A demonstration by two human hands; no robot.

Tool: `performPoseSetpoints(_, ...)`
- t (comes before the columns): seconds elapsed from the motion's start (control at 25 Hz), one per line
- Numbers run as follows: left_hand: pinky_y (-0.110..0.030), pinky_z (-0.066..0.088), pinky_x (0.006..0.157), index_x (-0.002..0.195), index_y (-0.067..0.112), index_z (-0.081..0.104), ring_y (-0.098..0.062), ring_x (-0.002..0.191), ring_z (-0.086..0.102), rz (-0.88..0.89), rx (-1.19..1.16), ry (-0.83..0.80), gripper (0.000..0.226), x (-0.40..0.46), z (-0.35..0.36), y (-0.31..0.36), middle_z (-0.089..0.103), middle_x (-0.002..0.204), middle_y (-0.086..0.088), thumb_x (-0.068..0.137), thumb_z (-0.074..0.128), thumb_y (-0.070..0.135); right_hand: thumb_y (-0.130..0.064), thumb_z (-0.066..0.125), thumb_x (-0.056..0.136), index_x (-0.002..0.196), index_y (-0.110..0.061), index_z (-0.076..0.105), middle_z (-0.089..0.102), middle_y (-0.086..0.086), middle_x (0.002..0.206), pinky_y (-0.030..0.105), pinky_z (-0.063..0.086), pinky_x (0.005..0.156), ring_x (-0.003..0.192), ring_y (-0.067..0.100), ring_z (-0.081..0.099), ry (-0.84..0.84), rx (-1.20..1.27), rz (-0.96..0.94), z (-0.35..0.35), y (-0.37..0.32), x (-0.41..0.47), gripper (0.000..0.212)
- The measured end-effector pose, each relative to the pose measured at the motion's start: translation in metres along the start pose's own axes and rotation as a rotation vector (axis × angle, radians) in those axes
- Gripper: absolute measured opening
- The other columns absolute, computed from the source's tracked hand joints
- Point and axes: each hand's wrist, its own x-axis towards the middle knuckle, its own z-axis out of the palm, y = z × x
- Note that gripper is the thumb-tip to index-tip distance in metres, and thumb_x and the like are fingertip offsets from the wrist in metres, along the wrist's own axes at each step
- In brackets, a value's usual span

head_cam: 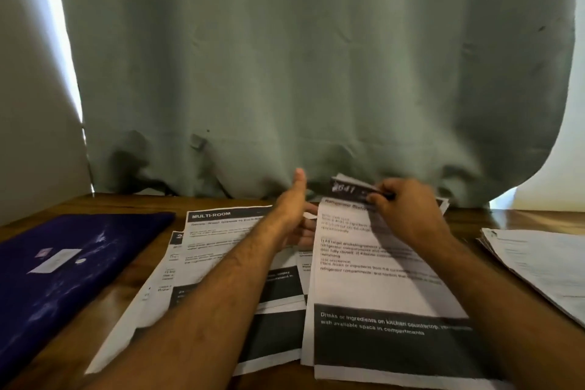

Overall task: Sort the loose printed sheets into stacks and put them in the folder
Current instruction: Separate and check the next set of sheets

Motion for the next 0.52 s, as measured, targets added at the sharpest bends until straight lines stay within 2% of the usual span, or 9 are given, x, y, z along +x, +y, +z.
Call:
performPoseSetpoints(0.08, -0.040, 0.062, 0.073, 0.100, 0.009, 0.069, -0.024, 0.076, 0.072, 0.005, 0.207, 0.194, 0.069, 0.017, -0.004, -0.007, 0.075, 0.087, -0.012, 0.098, 0.034, 0.069, -0.027, 0.068, 0.091, 0.090, -0.026, 0.073, 0.061, -0.014, 0.070, 0.020, 0.042, 0.064, 0.064, 0.001, 0.055, -0.058, 0.024, 0.093, 0.011, 0.010, -0.006, 0.005)
performPoseSetpoints(0.12, -0.041, 0.060, 0.081, 0.101, 0.012, 0.069, -0.023, 0.082, 0.070, 0.043, 0.460, 0.270, 0.059, 0.026, -0.007, -0.013, 0.073, 0.092, -0.009, 0.099, 0.041, 0.063, -0.028, 0.067, 0.091, 0.091, -0.027, 0.071, 0.059, -0.015, 0.072, 0.021, 0.044, 0.066, 0.066, -0.001, 0.054, -0.093, 0.026, 0.124, 0.016, 0.012, -0.007, 0.005)
performPoseSetpoints(0.2, -0.041, 0.055, 0.086, 0.105, 0.018, 0.068, -0.020, 0.091, 0.065, 0.118, 0.976, 0.313, 0.046, 0.035, -0.011, -0.029, 0.070, 0.099, -0.003, 0.095, 0.052, 0.060, -0.030, 0.065, 0.092, 0.091, -0.030, 0.068, 0.062, -0.013, 0.079, 0.020, 0.045, 0.067, 0.070, 0.001, 0.056, -0.183, 0.021, 0.150, 0.024, 0.011, -0.011, 0.004)
performPoseSetpoints(0.24, -0.040, 0.054, 0.087, 0.108, 0.020, 0.066, -0.020, 0.094, 0.064, 0.117, 1.124, 0.297, 0.049, 0.036, -0.012, -0.036, 0.069, 0.102, -0.002, 0.092, 0.053, 0.064, -0.030, 0.064, 0.093, 0.091, -0.031, 0.067, 0.062, -0.013, 0.081, 0.018, 0.044, 0.067, 0.071, 0.002, 0.056, -0.229, 0.014, 0.159, 0.028, 0.009, -0.014, 0.003)
performPoseSetpoints(0.28, -0.039, 0.054, 0.086, 0.111, 0.020, 0.065, -0.021, 0.097, 0.064, 0.095, 1.176, 0.275, 0.055, 0.039, -0.011, -0.042, 0.069, 0.105, -0.002, 0.090, 0.052, 0.069, -0.029, 0.064, 0.092, 0.093, -0.031, 0.067, 0.062, -0.013, 0.083, 0.018, 0.044, 0.069, 0.074, 0.003, 0.057, -0.263, 0.007, 0.171, 0.031, 0.008, -0.017, 0.003)
performPoseSetpoints(0.36, -0.039, 0.053, 0.089, 0.123, 0.021, 0.062, -0.022, 0.104, 0.063, 0.070, 1.137, 0.259, 0.063, 0.040, -0.006, -0.046, 0.068, 0.114, -0.003, 0.088, 0.051, 0.072, -0.028, 0.066, 0.092, 0.094, -0.029, 0.068, 0.063, -0.011, 0.087, 0.018, 0.046, 0.070, 0.078, 0.005, 0.058, -0.302, 0.011, 0.198, 0.035, 0.009, -0.021, 0.003)
performPoseSetpoints(0.44, -0.040, 0.053, 0.097, 0.133, 0.021, 0.058, -0.022, 0.113, 0.061, 0.144, 1.132, 0.253, 0.060, 0.040, 0.002, -0.047, 0.066, 0.126, -0.003, 0.091, 0.055, 0.064, -0.025, 0.068, 0.090, 0.091, -0.027, 0.069, 0.065, -0.010, 0.086, 0.015, 0.045, 0.065, 0.077, 0.006, 0.060, -0.321, 0.037, 0.234, 0.033, 0.010, -0.024, 0.002)
performPoseSetpoints(0.52, -0.040, 0.051, 0.101, 0.136, 0.023, 0.059, -0.020, 0.115, 0.060, 0.235, 1.069, 0.182, 0.047, 0.041, 0.006, -0.046, 0.065, 0.129, -0.002, 0.097, 0.057, 0.049, -0.023, 0.070, 0.089, 0.091, -0.025, 0.070, 0.065, -0.009, 0.086, 0.015, 0.046, 0.063, 0.077, 0.007, 0.060, -0.333, 0.047, 0.257, 0.030, 0.010, -0.025, 0.003)
